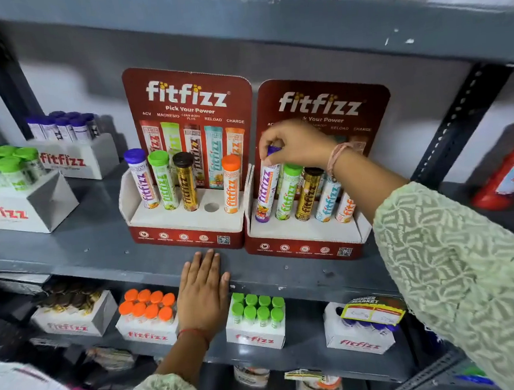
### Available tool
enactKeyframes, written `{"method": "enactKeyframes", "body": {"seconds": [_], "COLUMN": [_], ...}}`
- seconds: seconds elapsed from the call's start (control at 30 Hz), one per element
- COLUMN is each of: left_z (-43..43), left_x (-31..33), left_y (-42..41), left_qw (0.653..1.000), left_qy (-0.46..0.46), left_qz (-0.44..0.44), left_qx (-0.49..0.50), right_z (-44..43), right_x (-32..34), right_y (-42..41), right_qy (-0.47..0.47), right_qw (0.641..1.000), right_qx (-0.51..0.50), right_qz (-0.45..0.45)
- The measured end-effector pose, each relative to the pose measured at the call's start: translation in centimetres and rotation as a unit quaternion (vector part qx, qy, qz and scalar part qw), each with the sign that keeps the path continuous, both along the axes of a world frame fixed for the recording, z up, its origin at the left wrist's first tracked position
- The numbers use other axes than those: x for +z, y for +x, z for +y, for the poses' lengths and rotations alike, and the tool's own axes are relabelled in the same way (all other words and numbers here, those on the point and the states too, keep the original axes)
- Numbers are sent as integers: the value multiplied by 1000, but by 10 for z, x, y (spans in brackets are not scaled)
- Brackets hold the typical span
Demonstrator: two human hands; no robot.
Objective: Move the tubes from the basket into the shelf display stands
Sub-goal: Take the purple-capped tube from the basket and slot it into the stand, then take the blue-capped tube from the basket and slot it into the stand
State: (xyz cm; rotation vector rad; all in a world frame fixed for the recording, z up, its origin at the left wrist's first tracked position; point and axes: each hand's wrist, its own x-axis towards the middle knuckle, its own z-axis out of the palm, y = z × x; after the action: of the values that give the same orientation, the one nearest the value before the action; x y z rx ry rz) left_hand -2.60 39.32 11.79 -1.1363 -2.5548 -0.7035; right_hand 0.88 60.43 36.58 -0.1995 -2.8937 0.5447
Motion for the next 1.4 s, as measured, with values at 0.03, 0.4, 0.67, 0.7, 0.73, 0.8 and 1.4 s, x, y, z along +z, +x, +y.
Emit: {"method": "enactKeyframes", "body": {"seconds": [0.03,0.4,0.67,0.7,0.73,0.8,1.4], "left_z": [0,-2,-3,-3,-3,-3,-306], "left_x": [0,4,4,3,4,4,-112], "left_y": [0,1,-2,-2,-2,-3,16], "left_qw": [1000,1000,999,999,999,999,896], "left_qy": [-2,-22,-30,-31,-31,-28,-12], "left_qz": [-1,-14,-14,-13,-11,-5,-159], "left_qx": [0,-11,-22,-24,-27,-32,415], "right_z": [0,2,-7,-7,-7,-9,-331], "right_x": [-1,-7,-17,-21,-24,-26,-267], "right_y": [-2,-5,4,4,4,3,-96], "right_qy": [-3,-23,-28,-22,-19,-3,37], "right_qw": [1000,998,998,998,998,999,928], "right_qx": [-5,-45,-44,-47,-49,-44,367], "right_qz": [7,46,42,35,32,19,44]}}
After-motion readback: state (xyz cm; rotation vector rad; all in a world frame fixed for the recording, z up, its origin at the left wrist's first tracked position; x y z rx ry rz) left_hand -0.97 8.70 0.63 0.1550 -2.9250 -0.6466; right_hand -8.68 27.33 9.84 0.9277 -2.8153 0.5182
